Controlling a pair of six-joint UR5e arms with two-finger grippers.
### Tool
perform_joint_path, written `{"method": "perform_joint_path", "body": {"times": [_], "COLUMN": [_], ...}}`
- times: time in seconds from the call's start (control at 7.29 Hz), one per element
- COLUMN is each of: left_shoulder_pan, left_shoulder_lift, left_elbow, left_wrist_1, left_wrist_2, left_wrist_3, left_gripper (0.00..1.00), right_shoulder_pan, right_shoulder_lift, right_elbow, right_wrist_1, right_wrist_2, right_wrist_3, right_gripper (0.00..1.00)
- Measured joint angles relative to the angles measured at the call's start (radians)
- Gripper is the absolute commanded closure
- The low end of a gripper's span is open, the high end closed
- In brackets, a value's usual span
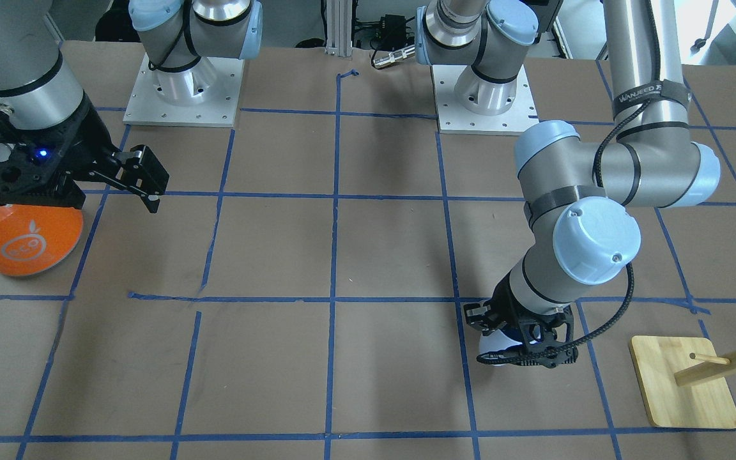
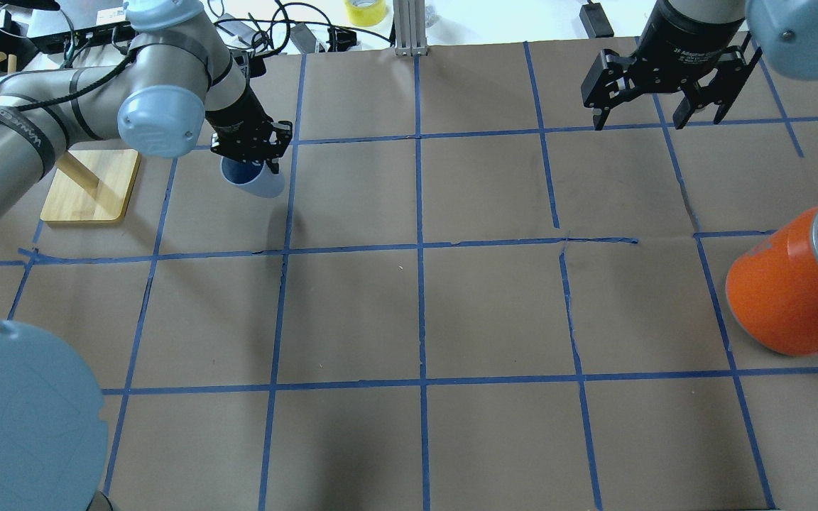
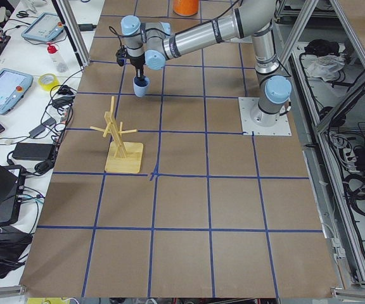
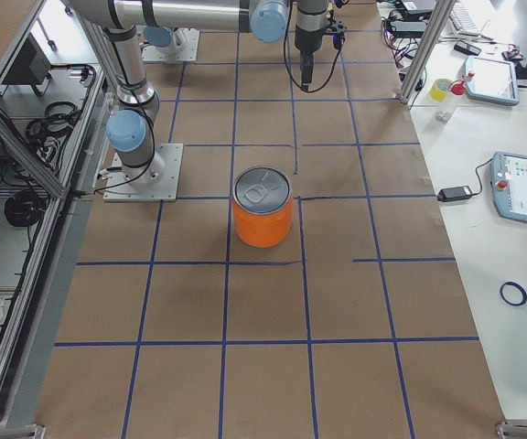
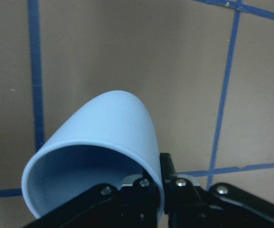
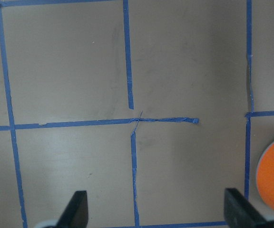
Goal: Flip cup
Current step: 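Lift and rotate the cup upright with the left gripper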
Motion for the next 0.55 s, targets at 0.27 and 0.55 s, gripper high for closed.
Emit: {"method": "perform_joint_path", "body": {"times": [0.27,0.55], "left_shoulder_pan": [0.007,0.015], "left_shoulder_lift": [-0.061,-0.102], "left_elbow": [0.063,0.097], "left_wrist_1": [-0.036,-0.040], "left_wrist_2": [0.070,0.084], "left_wrist_3": [0.081,0.135], "left_gripper": [1.00,1.00], "right_shoulder_pan": [0.000,0.000], "right_shoulder_lift": [0.000,0.000], "right_elbow": [0.000,0.000], "right_wrist_1": [0.001,0.004], "right_wrist_2": [0.000,0.000], "right_wrist_3": [0.000,0.000], "right_gripper": [0.00,0.00]}}
